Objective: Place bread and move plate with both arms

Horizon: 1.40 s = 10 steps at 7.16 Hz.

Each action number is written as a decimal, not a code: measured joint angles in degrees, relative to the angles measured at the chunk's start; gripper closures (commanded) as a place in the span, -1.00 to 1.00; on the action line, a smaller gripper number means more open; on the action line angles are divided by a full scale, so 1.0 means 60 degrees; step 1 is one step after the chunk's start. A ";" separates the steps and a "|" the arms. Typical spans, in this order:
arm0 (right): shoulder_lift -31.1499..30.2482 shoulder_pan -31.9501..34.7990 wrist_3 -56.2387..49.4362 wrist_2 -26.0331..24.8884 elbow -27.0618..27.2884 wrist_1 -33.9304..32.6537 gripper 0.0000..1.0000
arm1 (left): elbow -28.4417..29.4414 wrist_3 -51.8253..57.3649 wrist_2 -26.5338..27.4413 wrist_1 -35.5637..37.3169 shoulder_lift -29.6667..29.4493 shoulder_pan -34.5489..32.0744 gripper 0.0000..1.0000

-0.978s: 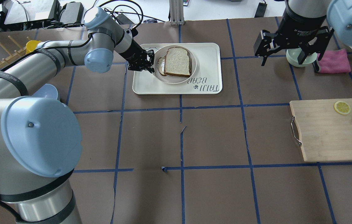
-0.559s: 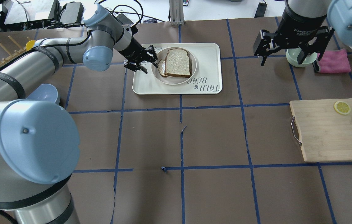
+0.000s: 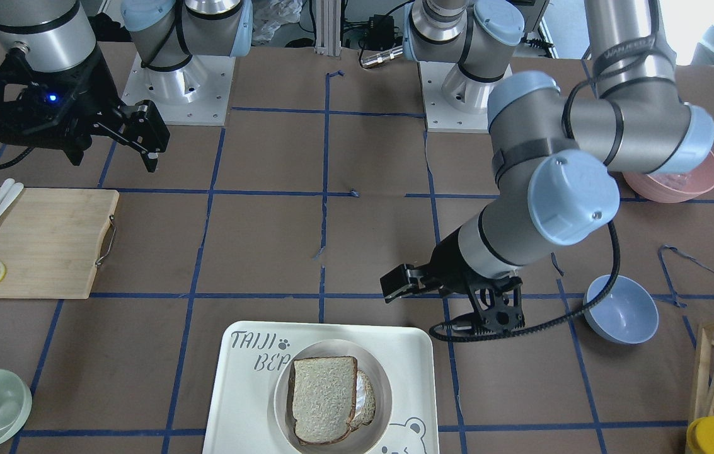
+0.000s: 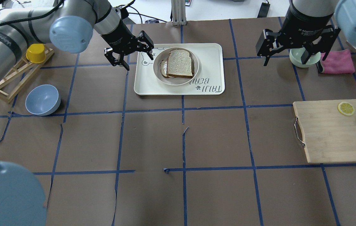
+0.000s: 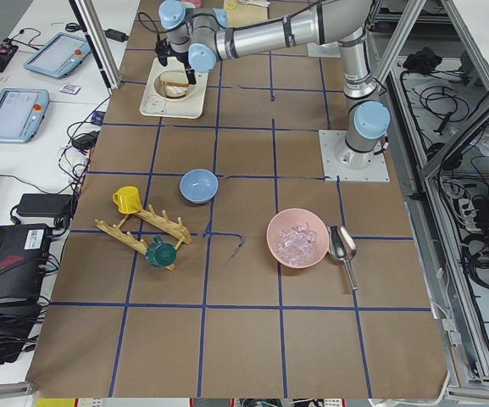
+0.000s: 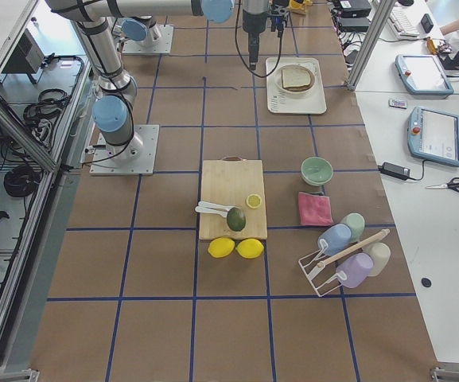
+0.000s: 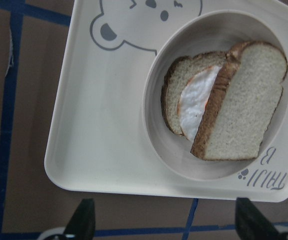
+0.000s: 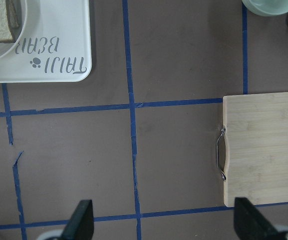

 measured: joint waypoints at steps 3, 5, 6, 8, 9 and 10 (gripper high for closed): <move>-0.0157 0.0032 -0.0424 0.0503 0.0065 0.0046 -1.00 | -0.0220 0.0546 0.1117 -0.2205 0.2358 -0.0083 -1.00; -0.0323 0.0034 -0.0519 0.0504 0.0318 0.0033 -1.00 | -0.0487 0.1296 0.2102 -0.2591 0.3391 -0.0056 -1.00; -0.0357 0.0035 -0.0534 0.0487 0.0388 0.0027 -1.00 | -0.0759 0.1749 0.2647 -0.2373 0.3656 -0.0027 -1.00; -0.0370 0.0035 -0.0542 0.0485 0.0443 0.0015 -1.00 | -0.1085 0.2016 0.3123 -0.1865 0.3864 0.0007 -1.00; -0.0373 0.0035 -0.0542 0.0487 0.0448 0.0008 -1.00 | -0.1146 0.1990 0.3150 -0.1521 0.3850 0.0060 -1.00; -0.0374 0.0035 -0.0546 0.0488 0.0453 0.0000 -1.00 | -0.1155 0.1887 0.3134 -0.1320 0.3822 0.0118 -1.00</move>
